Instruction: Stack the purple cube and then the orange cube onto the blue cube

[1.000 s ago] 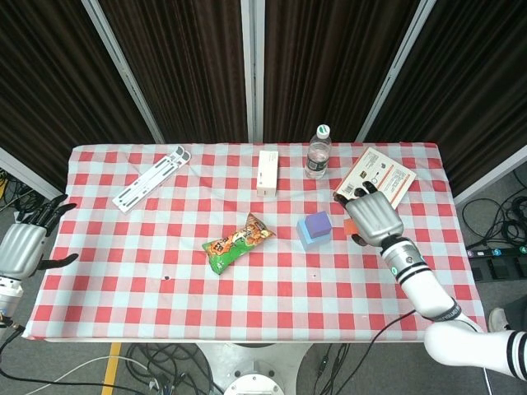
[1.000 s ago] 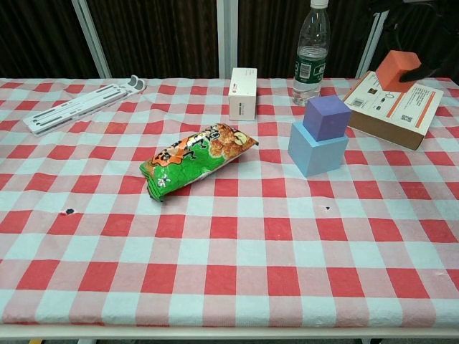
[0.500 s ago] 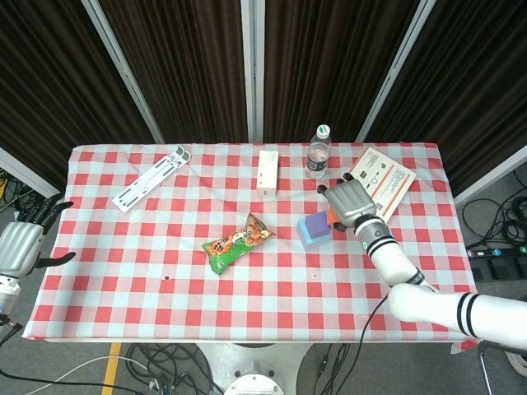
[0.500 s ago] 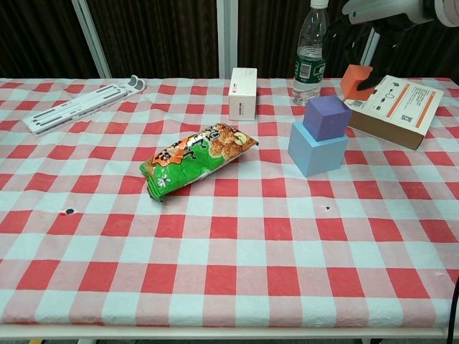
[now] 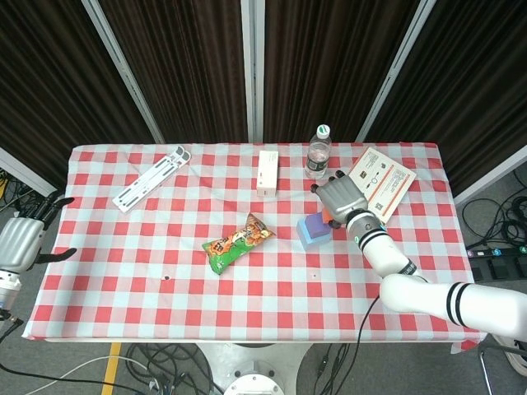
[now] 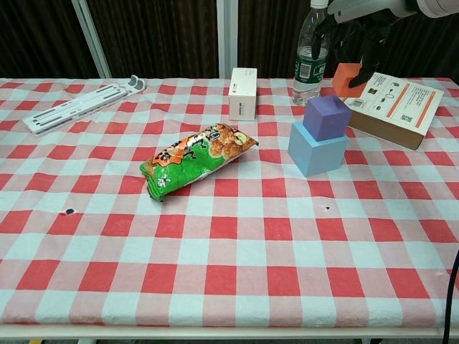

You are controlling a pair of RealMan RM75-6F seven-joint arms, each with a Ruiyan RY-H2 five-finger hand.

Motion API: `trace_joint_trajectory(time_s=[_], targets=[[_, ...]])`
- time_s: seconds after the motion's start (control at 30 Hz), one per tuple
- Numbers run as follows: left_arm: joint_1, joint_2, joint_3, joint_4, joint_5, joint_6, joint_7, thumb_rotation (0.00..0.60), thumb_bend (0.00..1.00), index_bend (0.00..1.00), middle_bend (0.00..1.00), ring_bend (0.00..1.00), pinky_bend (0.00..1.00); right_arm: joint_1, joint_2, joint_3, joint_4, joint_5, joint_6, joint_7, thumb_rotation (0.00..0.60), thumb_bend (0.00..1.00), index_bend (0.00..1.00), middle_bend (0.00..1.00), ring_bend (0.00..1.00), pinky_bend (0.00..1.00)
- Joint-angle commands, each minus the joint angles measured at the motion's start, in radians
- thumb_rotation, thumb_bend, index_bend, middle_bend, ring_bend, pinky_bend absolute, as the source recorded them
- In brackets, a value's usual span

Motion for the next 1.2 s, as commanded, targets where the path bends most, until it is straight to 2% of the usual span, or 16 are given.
trace_joint_trajectory(time_s=[0.03,0.43,1.2], targets=[[0.000,-0.001,0.000,0.001,-0.001,-0.001,0.000,0.600,0.09,0.22,0.17,0.17,0.35,0.017,-0.004,-0.008,0.016,0.008,-0.031,0.019,0.600,0.15,0.23,0.49,0.22,0.14],[-0.001,-0.003,0.003,0.011,-0.003,-0.005,-0.007,0.600,0.09,0.22,0.17,0.17,0.35,0.086,-0.043,-0.057,0.071,0.014,-0.068,0.051,0.600,0.15,0.24,0.49,0.22,0.14],[-0.005,-0.002,0.002,0.011,-0.005,-0.007,-0.011,0.600,0.09,0.21,0.17,0.17,0.35,0.182,-0.043,-0.156,0.063,0.059,-0.082,0.082,0.600,0.15,0.24,0.49,0.22,0.14]])
